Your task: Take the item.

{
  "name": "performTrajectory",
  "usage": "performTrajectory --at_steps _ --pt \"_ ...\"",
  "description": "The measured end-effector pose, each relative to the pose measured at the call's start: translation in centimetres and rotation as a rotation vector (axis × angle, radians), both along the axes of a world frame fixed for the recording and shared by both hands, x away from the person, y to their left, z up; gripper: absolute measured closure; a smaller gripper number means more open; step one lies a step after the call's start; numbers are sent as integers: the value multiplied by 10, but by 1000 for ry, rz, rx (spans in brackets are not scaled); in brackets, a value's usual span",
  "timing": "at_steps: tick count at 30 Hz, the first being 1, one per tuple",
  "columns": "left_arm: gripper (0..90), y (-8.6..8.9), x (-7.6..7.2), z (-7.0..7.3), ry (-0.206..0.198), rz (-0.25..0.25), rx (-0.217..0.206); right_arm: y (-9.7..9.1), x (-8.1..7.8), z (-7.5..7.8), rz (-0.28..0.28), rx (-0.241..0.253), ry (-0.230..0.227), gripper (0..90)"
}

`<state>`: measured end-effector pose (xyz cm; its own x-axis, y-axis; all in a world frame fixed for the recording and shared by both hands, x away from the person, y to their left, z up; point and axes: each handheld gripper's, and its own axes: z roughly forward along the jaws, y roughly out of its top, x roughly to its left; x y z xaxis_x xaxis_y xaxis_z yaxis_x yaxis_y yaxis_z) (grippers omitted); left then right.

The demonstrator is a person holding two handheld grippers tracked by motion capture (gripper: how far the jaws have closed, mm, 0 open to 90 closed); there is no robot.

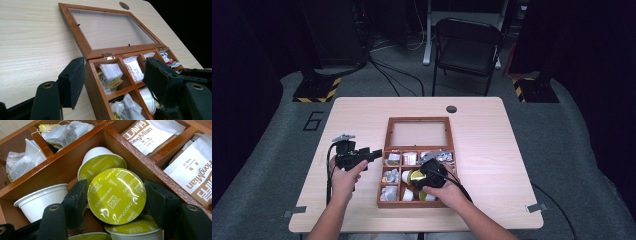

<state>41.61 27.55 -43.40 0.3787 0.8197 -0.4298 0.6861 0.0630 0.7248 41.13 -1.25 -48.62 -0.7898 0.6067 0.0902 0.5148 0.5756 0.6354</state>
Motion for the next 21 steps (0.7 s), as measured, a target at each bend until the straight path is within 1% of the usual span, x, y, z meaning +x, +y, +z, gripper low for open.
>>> performTrajectory --at_steps 2,3,5,6,8,9,11,14,15,16,17,18,21 --pt "333 1 1 -1 -4 -3 3 1 1 -1 13 -15 15 359" --pt "333 1 1 -1 -5 -2 2 1 1 -1 8 -16 9 359" --pt "333 1 0 -1 -4 -1 0 1 1 -1 12 -21 15 366" --pt "333 0 0 -1 -4 6 -7 1 1 -1 12 -21 12 368" --pt "333 0 0 -1 -4 6 -6 1 1 -1 12 -21 14 372" --pt "333 1 1 -1 -5 -2 2 1 1 -1 13 -23 10 373" --pt "333 0 0 -1 0 1 -2 1 1 0 10 -23 2 374" --pt "333 0 1 -1 -1 4 -9 0 0 3 22 -9 6 375" --pt "333 0 0 -1 -1 5 -12 0 0 5 24 -8 4 375" --pt "333 1 1 -1 -6 2 -6 0 -1 7 20 5 11 375" --pt "333 1 1 0 -5 3 -8 0 -1 10 26 9 3 375" --pt "333 1 1 0 -5 3 -9 0 -2 12 29 20 4 375" --pt "333 1 0 0 -5 4 -11 -1 -3 20 31 32 5 375"
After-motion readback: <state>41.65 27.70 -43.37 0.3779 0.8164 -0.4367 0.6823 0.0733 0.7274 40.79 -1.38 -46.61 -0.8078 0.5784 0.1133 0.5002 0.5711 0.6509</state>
